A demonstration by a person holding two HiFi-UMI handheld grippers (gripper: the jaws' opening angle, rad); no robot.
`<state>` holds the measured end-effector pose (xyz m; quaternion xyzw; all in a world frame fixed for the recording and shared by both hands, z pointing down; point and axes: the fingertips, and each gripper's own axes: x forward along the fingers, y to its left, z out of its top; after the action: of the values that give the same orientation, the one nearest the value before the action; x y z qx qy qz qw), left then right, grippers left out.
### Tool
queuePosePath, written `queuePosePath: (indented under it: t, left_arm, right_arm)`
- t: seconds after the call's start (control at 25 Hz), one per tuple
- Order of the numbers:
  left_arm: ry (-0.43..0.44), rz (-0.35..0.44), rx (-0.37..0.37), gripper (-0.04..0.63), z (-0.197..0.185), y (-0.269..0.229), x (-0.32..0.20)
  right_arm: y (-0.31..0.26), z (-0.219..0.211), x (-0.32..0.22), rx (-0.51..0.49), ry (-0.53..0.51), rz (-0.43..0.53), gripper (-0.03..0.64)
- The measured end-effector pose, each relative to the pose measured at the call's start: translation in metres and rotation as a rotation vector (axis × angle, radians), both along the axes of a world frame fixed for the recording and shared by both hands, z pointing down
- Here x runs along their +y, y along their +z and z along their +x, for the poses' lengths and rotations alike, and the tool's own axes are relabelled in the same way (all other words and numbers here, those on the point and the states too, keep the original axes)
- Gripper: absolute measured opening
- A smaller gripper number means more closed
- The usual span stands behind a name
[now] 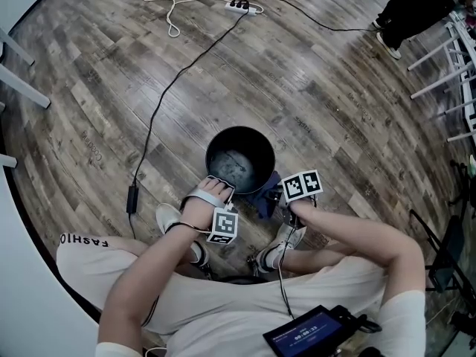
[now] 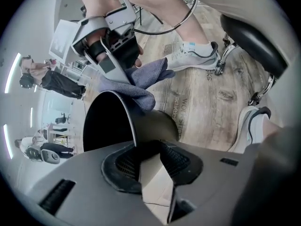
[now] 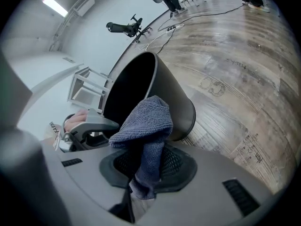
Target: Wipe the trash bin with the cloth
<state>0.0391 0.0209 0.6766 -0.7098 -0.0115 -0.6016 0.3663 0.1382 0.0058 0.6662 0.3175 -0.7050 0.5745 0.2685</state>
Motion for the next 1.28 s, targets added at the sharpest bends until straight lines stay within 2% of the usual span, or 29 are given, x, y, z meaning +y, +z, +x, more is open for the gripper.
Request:
queuePosePath:
  t: [0.68, 0.88, 1.12, 1.28]
  left_arm:
    - [-0.007, -0.017, 0.018, 0.126, 0.001, -0.003, -0.001]
    - [-0.02, -0.035, 0.029, 0.126, 0.004, -0.003, -0.002]
    - [-0.034, -0.047, 0.039, 0.126, 0.006, -0.003, -0.003]
    - [-0.043, -0.056, 0.04, 0.126, 0.007, -0.002, 0.0]
  right_arm:
    - [0.124, 0.007, -0.015, 0.036, -0.035, 0.022, 0.075]
    - [0.163, 0.013, -0.025, 0.04, 0.033, 0.042, 0.075]
    - [0.194, 0.021, -0.035, 0.031, 0.181, -0.001, 0.075]
    - [0.187, 0.022, -0.031, 0.058, 0.177, -0.028, 0.075]
